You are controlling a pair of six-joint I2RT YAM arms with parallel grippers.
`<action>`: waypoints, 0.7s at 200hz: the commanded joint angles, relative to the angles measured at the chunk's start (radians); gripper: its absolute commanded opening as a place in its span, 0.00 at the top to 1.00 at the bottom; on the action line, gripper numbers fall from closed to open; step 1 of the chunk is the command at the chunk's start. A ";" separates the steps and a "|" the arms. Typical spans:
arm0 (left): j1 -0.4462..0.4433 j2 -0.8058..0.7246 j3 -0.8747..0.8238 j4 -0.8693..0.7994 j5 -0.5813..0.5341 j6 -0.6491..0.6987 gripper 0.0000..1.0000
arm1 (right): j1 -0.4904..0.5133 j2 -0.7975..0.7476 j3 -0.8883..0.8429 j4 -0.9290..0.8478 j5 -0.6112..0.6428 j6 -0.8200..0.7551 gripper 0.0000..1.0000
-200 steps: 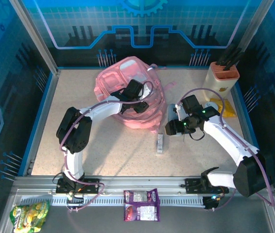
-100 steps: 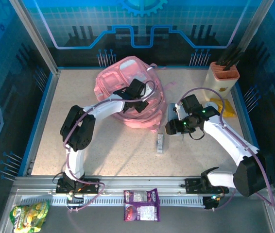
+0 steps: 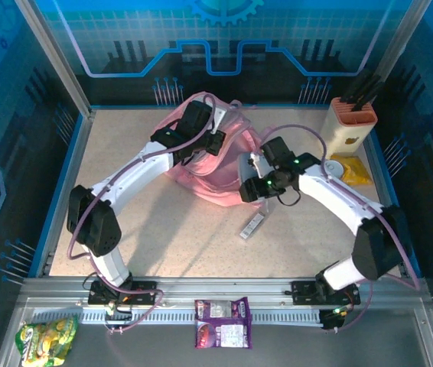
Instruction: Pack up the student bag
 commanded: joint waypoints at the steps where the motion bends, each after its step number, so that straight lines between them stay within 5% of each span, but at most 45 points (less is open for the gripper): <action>1: -0.010 -0.061 0.083 0.016 0.089 -0.134 1.00 | 0.013 0.108 0.078 0.126 -0.029 -0.016 0.29; 42: -0.008 -0.069 0.087 -0.013 0.049 -0.122 1.00 | 0.010 0.321 0.228 0.249 -0.031 -0.080 0.20; 72: 0.003 -0.080 0.069 -0.021 0.036 -0.129 1.00 | 0.005 0.304 0.206 0.341 0.026 -0.078 0.00; 97: 0.008 -0.087 0.059 -0.024 0.044 -0.141 1.00 | 0.004 0.230 0.138 0.299 0.047 -0.039 0.01; 140: 0.008 -0.088 0.058 -0.028 0.078 -0.154 1.00 | 0.007 0.110 -0.052 0.264 -0.001 0.075 0.17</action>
